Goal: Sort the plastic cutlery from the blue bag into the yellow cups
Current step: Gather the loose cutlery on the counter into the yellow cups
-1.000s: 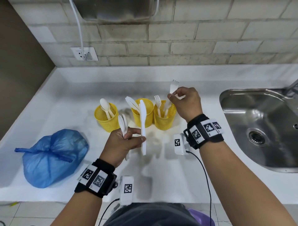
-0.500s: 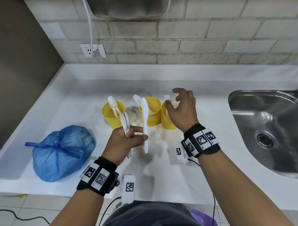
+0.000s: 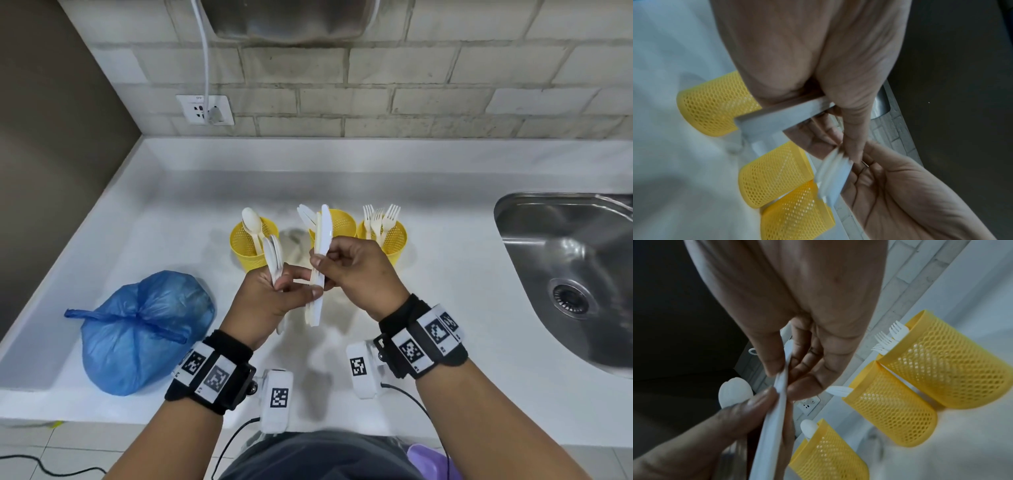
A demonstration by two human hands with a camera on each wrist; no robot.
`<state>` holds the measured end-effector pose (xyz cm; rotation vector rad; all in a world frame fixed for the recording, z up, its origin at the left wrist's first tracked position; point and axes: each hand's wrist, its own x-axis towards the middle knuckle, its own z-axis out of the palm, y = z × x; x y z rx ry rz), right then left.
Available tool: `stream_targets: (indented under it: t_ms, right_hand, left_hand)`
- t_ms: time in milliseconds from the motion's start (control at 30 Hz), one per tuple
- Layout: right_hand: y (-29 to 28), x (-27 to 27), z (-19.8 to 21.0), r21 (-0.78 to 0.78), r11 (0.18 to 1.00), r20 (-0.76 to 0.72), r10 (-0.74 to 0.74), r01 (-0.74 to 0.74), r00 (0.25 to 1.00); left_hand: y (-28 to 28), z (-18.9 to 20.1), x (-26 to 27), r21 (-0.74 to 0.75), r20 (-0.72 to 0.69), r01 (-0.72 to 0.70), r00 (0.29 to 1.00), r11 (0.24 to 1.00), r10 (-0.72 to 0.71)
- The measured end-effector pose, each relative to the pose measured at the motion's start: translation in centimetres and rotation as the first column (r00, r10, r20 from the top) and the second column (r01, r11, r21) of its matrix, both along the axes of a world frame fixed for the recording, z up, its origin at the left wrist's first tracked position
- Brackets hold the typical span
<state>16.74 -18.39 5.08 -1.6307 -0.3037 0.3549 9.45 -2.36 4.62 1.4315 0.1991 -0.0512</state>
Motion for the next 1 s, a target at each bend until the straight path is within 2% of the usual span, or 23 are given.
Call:
stream_targets:
  t_ms: [233,433,667,833,1000]
  right_hand:
    - [1.7,-0.3,-0.3,0.123,0.983,-0.122,-0.118,0.133,0.985]
    - [3.2,-0.9,-0.4,0.145,0.983,-0.163,-0.086,0.11,0.983]
    - [5.4,-0.8,-0.4,0.214,0.961,-0.197,-0.131,0.173,0.972]
    - [6.3,-0.9,-0.5,0.203,0.972,-0.223,-0.07,0.117,0.972]
    - [6.5,-0.8,-0.3,0.157,0.987,-0.239,0.016,0.022,0.971]
  left_hand:
    - [1.9,-0.3,0.5,-0.055,-0.004,-0.02,1.0,0.998,0.02]
    - [3.9,-0.5,0.9,0.007,-0.012,-0.018,1.0,1.0,0.018]
    - [6.4,-1.4,1.4,0.001,0.009,-0.048,0.999,0.999,0.048]
    - [7.9,-1.5,1.4,0.04,0.009,-0.006,1.0,0.999,0.006]
    - [9.2,-1.3,1.8,0.18,-0.049,0.07,0.997,0.981,-0.062]
